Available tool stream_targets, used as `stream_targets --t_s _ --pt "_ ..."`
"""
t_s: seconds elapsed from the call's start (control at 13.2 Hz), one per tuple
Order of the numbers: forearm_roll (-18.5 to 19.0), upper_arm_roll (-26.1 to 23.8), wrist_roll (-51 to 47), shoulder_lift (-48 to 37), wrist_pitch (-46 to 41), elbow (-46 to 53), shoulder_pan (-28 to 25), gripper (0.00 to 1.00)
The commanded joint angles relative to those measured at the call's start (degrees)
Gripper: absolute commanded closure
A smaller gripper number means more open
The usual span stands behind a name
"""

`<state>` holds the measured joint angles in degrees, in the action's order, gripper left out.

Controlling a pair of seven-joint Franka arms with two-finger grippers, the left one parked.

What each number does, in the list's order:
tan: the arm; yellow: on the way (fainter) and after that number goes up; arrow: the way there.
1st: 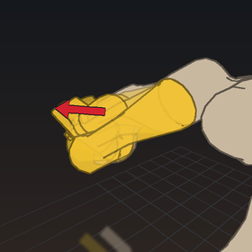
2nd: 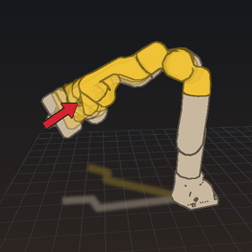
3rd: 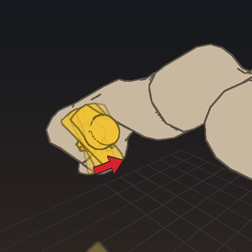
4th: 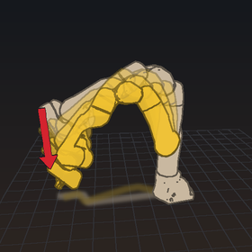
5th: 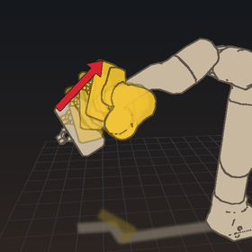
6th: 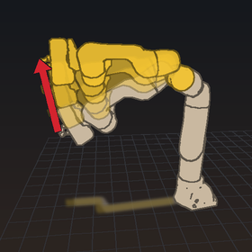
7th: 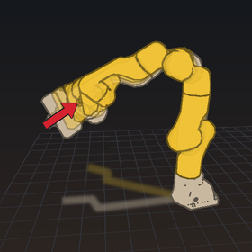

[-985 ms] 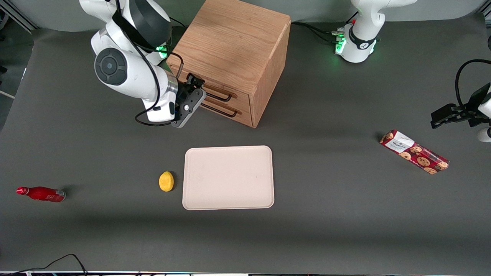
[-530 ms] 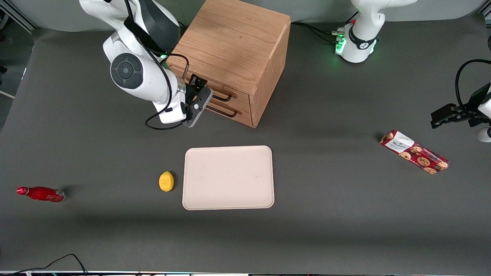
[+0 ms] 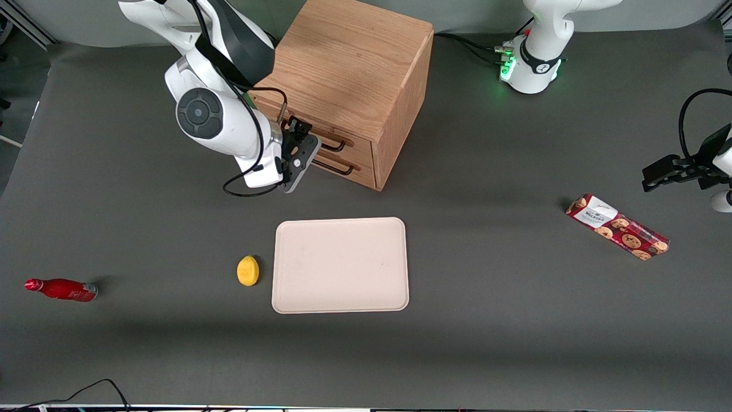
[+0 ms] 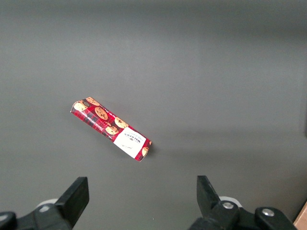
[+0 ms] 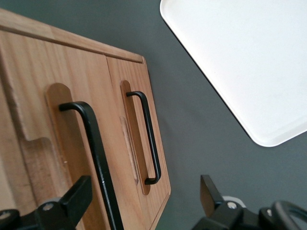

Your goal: Open upper drawer

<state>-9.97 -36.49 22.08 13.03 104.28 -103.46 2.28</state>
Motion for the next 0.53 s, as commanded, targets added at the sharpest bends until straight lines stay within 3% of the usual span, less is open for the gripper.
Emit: stream_targets --t_s 0.0,0.45 --pt "0.65 -0.34 0.95 -0.63 2.16 -2.53 -0.08 0.00" --pt "-0.23 -1.30 -0.63 -2.04 2.25 -4.73 0.27 0.00"
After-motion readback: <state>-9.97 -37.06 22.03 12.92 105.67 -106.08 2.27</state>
